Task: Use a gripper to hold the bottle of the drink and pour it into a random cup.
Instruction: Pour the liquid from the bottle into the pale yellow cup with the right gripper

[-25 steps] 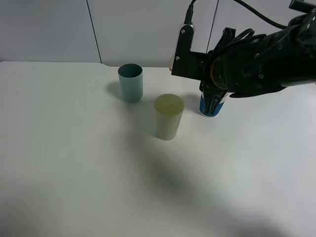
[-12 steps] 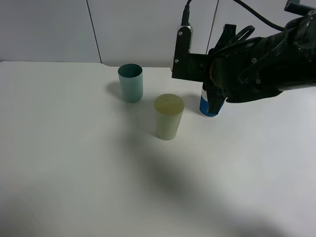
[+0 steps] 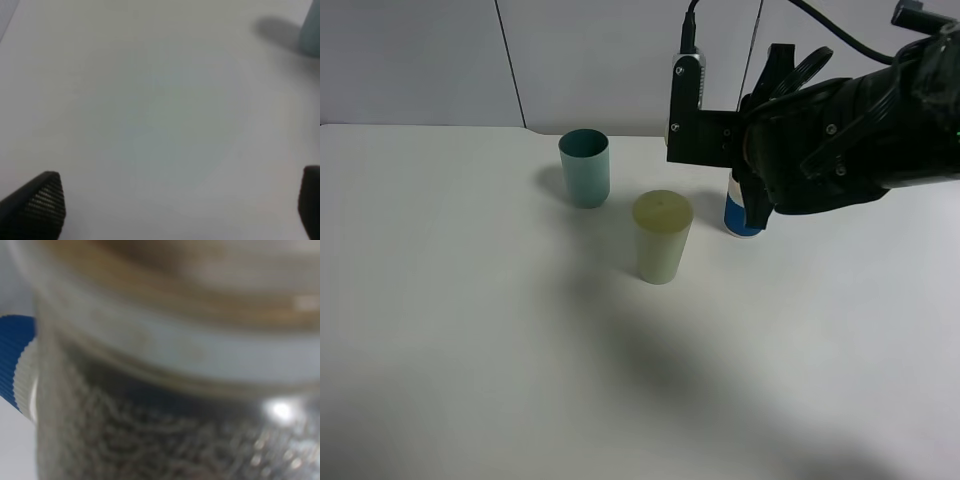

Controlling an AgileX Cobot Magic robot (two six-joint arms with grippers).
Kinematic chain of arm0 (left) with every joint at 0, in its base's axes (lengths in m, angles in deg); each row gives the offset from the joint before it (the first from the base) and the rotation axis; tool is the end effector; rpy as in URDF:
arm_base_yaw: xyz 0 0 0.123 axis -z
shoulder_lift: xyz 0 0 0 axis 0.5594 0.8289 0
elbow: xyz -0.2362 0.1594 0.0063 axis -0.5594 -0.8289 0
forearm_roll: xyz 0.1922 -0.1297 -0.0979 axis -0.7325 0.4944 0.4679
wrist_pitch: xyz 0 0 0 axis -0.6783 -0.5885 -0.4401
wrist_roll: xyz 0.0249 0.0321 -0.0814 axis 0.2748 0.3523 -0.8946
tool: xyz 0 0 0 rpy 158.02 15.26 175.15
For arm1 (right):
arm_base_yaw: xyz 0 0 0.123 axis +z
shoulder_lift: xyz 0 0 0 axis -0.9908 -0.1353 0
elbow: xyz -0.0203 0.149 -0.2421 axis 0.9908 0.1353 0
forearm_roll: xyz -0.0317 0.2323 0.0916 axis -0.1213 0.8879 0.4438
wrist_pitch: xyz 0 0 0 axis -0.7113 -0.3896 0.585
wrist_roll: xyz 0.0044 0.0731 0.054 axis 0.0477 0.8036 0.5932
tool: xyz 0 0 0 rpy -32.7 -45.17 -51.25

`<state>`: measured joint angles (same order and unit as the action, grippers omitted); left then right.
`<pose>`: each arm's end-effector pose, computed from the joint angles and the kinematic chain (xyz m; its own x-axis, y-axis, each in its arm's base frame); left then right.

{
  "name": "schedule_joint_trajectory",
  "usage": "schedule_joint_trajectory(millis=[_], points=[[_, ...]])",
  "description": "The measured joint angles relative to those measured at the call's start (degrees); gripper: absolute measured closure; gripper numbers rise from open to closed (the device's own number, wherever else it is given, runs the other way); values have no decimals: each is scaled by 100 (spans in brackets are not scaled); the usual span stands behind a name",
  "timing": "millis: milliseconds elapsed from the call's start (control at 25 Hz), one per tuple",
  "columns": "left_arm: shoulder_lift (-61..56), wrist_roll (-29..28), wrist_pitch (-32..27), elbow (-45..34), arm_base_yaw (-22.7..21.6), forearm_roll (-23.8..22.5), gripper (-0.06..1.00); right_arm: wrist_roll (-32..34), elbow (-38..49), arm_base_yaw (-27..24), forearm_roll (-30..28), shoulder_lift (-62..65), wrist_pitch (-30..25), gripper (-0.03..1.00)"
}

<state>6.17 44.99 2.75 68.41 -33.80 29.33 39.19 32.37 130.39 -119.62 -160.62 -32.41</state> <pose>-0.0066 0.0007 0.2789 -0.4451 -0.0121 -0.8954 -0.0097 0.9999 -0.0087 0.2548 0.1880 0.2096 -0.1271 -0.9900 0.0617 -0.5494 0.0185 -0.8353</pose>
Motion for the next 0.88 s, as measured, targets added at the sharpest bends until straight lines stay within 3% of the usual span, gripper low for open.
schedule_joint_trajectory(millis=[880], points=[[0, 0, 0, 0, 0, 0, 2, -627, -469, 154, -202, -471, -202, 59]])
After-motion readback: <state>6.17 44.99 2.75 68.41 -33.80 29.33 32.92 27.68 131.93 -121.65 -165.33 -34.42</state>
